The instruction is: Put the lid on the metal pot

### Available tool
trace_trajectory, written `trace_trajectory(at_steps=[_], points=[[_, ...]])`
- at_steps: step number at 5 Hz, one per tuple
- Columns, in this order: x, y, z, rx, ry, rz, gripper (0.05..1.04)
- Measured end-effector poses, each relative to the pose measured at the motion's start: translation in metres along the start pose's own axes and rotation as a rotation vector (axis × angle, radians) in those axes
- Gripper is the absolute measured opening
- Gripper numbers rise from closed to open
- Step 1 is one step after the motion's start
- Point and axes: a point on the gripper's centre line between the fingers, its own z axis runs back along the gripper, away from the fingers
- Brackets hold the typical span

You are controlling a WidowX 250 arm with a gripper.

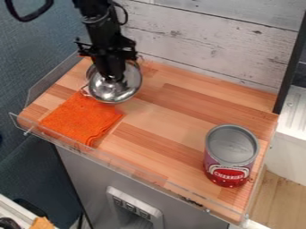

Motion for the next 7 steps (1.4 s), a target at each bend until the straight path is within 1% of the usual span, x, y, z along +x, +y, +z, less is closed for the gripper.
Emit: trace_trajectory(at_steps=[2,3,4,5,7], points=[[0.032,0.010,-0.014,0.014,-0.001,0.034,0.279],[0.043,0.012,-0.018,0.012,0.008,0.039,0.278],[0.049,0.014,-0.019,0.010,0.011,0.039,0.279],[0.047,0.015,-0.020,0.008,0.014,0.041,0.279],[0.035,0.022,-0.022,0.002,0.031,0.081,0.279]])
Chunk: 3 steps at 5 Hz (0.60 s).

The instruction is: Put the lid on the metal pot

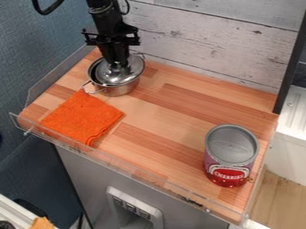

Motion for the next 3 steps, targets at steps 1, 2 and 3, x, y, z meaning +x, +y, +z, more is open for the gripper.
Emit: trace_trajectory(at_steps=[1,2,3], points=[[-0.0002,0.0052,0.0009,-0.010,-0.004,0.013,0.278],[-0.0012,0.0044,0.0003,-0.015,0.003,0.005,0.334],[-0.0007,0.0047,0.0012,-0.021,0.007,-0.021,0.621]])
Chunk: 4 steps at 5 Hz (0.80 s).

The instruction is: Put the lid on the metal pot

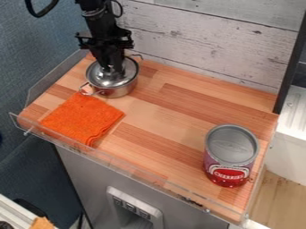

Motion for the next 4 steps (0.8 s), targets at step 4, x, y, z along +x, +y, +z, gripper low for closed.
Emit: trace_trajectory(at_steps=[4], points=[[0.019,-0.031,0.034,0.090,0.038,-0.410,1.007]])
